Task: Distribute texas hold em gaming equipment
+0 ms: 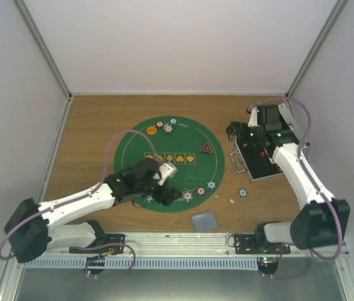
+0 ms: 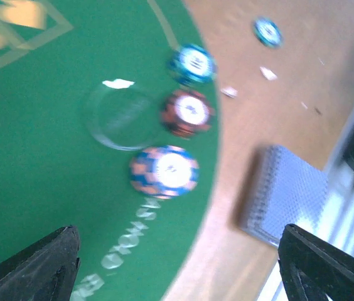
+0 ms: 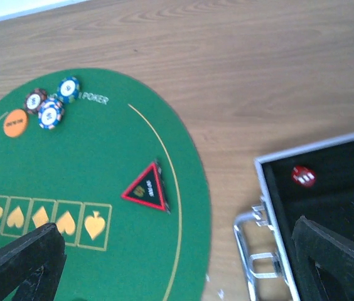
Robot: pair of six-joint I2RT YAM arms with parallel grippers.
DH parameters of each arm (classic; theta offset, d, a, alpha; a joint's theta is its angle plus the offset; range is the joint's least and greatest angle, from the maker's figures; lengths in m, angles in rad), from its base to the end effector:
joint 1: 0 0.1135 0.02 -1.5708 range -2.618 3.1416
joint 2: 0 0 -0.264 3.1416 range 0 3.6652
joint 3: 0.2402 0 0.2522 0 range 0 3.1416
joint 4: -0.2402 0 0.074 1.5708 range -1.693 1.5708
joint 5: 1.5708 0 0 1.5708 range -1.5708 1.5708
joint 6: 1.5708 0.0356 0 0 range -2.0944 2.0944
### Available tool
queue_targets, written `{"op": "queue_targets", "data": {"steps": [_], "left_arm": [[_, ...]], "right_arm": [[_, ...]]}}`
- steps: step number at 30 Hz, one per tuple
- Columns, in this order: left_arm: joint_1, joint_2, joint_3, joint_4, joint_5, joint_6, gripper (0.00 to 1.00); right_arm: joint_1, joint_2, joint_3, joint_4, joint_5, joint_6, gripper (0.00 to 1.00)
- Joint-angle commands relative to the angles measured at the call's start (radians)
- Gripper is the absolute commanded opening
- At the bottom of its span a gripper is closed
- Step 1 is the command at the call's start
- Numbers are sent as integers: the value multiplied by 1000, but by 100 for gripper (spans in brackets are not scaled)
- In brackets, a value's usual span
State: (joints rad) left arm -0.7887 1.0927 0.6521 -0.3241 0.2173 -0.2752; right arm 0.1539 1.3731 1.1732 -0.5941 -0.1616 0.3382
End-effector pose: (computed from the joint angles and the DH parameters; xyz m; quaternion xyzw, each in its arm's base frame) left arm 0.1525 -0.1644 0.2224 0.2734 0.8737 -0.2837 0.2854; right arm 0.2923 0.0511 0.3047 0.0545 0.9214 0.1644 0.3479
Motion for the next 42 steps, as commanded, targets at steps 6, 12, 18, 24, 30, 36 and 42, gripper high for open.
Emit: {"op": "queue_targets", "data": {"steps": [6,12,18,24,30,36,42], "left_arm": [[-340,407,252,20,28,176,88],[-393,554,356,-42,14,231,90],[-444,633,414,-78,-15,234,99],[-469,688,435,-79,-39,236,99],[-492,708,454,-83,-32,246,99],[-513,734,462,-116,-65,258,99],[-527,757,479,-138,-140,254,99]], "right_arm": [[-117,-227,-185,-19,-78,3,100],[-128,-277,-218,-31,-110,14,100],[-131,-286,-229,-16,-157,25,100],[-131,-303,-238,-8,-162,23,100],[-131,-307,-260,-2,-157,31,100],[-131,-304,-275,11,-156,41,100],[-132,-297,-276,17,-153,39,100]]}}
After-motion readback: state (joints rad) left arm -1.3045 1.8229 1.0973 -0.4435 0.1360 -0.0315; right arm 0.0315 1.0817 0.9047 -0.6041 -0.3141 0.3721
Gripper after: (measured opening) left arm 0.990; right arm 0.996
